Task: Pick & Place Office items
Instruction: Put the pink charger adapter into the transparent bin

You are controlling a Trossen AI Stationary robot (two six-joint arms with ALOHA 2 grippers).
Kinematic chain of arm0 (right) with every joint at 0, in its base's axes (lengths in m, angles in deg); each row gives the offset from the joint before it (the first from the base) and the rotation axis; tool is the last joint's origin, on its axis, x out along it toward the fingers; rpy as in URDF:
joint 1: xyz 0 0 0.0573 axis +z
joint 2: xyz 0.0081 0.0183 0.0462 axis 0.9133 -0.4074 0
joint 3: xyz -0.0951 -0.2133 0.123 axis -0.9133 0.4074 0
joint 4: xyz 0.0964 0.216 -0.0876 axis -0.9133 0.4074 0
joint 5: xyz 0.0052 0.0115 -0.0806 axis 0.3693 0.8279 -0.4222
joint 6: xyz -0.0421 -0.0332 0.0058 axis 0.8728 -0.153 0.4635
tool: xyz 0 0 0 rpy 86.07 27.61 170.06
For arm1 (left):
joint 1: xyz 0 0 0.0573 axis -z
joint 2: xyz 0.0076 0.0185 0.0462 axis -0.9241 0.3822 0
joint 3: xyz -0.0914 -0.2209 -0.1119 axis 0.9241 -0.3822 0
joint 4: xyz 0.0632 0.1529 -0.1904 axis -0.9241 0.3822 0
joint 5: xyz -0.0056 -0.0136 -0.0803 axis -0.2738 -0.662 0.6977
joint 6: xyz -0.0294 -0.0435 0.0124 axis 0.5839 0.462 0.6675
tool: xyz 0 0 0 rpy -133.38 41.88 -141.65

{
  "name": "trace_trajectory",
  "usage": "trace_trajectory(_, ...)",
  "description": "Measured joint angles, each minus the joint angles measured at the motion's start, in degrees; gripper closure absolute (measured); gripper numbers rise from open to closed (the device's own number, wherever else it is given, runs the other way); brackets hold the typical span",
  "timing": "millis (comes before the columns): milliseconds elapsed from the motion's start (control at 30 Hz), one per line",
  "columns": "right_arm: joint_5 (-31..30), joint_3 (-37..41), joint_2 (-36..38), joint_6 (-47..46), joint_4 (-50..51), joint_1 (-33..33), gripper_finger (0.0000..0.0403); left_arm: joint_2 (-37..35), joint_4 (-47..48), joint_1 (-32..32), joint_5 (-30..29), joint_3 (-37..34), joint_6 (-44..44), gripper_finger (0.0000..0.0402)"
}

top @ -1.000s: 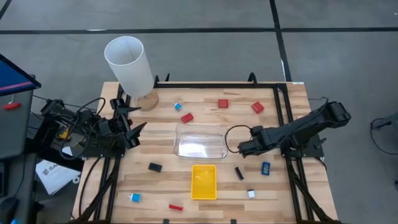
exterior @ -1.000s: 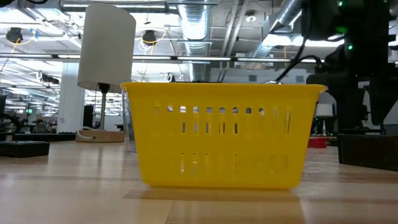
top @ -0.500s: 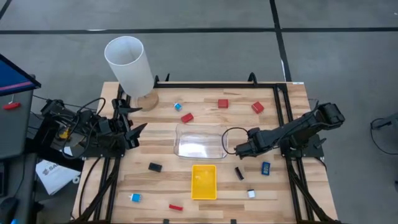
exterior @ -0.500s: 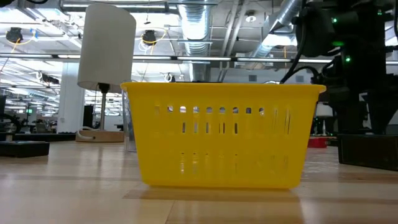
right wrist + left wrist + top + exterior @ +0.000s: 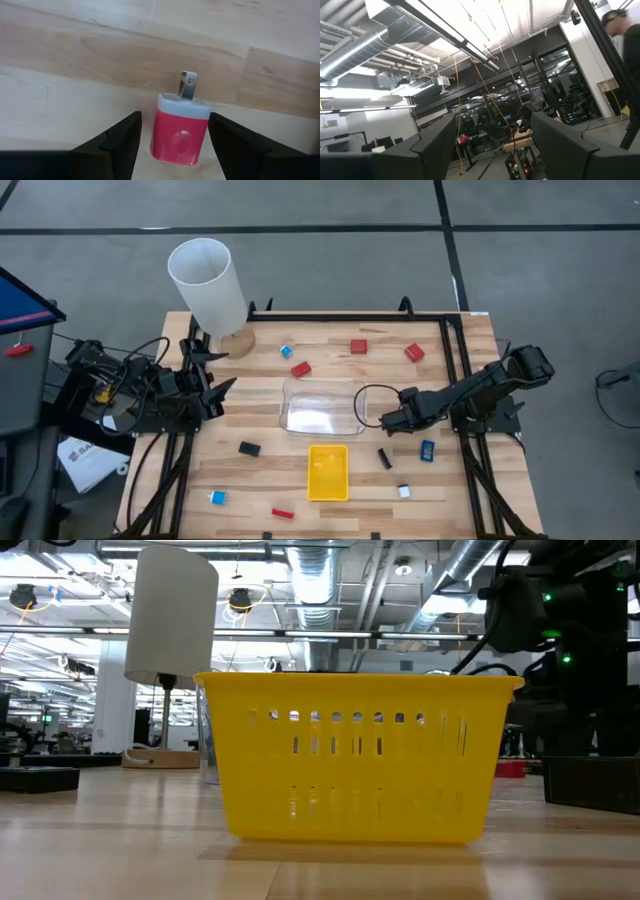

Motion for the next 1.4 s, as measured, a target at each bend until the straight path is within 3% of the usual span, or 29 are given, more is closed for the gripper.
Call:
trace_trajectory(333,-0.1,0.1,0.0,-0.8,0.0,0.0,0.0187,0.0,0.0,0.0,-0.2,0.0,0.0,0.0149)
trace_trajectory(600,-1.5,0.2,0.0,-1.0,1.1,0.0,0.0281,0.0,0.0,0.0,-0.2,0.0,0.0,0.0149)
trace_trajectory(767,-2.3,0.1,0.0,-0.6,1.1,0.0,0.0283,0.0,0.0,0.0,-0.1,0.0,0.0,0.0149)
trace_trajectory(1033,-10.9,-5.8,5.4,0.9,10.9,-0.5,0.0283,0.0,0.0,0.0,-0.3,0.0,-0.1,0.0149)
trace_trajectory(1233,-22.0,-14.6,13.5,1.8,21.5,-0.7,0.0283,0.0,0.0,0.0,-6.7,0.0,-2.2,0.0149)
trace_trajectory(1333,-25.7,-18.0,16.9,7.2,16.3,-0.8,0.0283,0.0,-0.1,0.0,-10.3,0.0,-3.7,0.0149)
trace_trajectory(1400,-25.9,-18.7,18.2,13.4,6.6,-1.3,0.0283,0.0,-0.1,0.0,-12.2,0.0,-4.6,0.0149)
